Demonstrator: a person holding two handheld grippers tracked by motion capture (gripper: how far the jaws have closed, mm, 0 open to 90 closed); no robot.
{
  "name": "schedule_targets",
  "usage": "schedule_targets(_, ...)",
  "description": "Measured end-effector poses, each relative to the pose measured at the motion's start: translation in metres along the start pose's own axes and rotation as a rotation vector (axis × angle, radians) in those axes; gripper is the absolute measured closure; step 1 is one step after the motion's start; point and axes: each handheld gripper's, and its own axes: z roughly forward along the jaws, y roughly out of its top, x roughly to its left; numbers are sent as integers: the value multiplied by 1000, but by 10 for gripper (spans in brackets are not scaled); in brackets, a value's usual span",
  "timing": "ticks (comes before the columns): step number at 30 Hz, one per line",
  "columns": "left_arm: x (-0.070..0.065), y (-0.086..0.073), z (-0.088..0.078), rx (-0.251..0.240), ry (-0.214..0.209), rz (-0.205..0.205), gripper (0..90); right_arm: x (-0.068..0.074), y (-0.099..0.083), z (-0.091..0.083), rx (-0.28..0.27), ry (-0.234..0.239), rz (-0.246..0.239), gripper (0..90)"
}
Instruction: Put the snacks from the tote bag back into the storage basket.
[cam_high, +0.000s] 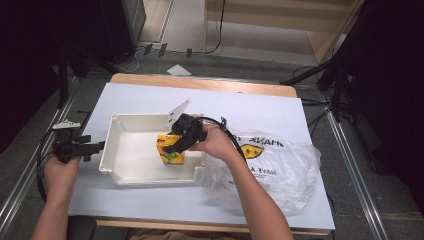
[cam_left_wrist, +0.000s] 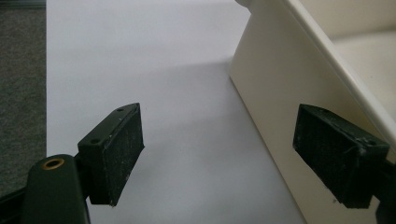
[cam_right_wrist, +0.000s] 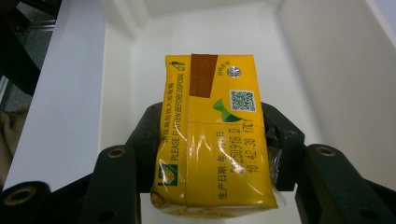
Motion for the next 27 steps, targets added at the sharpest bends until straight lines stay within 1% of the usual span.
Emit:
schedule_targets(2, 0, 0, 0, 0, -1, 1, 173, -1, -1, 0, 2, 3, -2, 510)
schedule_targets(4, 0, 0, 0, 0, 0, 3, 173, -1, -3, -2, 7, 3, 10, 509)
schedule_targets(7, 0, 0, 0, 0, 0, 2, 173, -1, -5, -2, 12, 3, 2, 507)
schedule_targets(10, 0, 0, 0, 0, 1, 1, 173, 0, -6, -3, 17, 5, 8, 507)
schedule_targets(11, 0, 0, 0, 0, 0, 1, 173, 0, -8, -3, 15, 4, 1, 506)
schedule_targets(12, 0, 0, 0, -1, 0, 0, 173, 1, -9, -3, 15, 3, 7, 506)
schedule_targets(13, 0, 0, 0, 0, 1, 1, 173, 0, -10, -3, 10, 3, -1, 505)
schedule_targets(15, 0, 0, 0, 0, 0, 0, 173, 1, -11, -4, 6, 3, -2, 506)
schedule_targets(17, 0, 0, 0, 1, -1, 3, 173, 4, -12, -4, 6, 1, -30, 508)
schedule_targets(18, 0, 0, 0, 1, -1, 3, 173, 4, -12, -4, 6, 1, -30, 508)
schedule_targets(21, 0, 0, 0, 2, -1, 4, 173, 8, -11, -3, 8, -6, -64, 508)
schedule_targets(23, 0, 0, 0, 1, -1, 4, 173, 7, -12, -3, 8, -5, -66, 506)
schedule_targets(24, 0, 0, 0, 1, 0, 4, 173, 7, -12, -3, 6, -5, -50, 504)
schedule_targets(25, 0, 0, 0, 2, 0, 4, 173, 7, -13, -3, 6, -2, -46, 497)
schedule_targets(27, 0, 0, 0, 1, 0, 3, 173, 7, -13, -2, 2, 0, -49, 494)
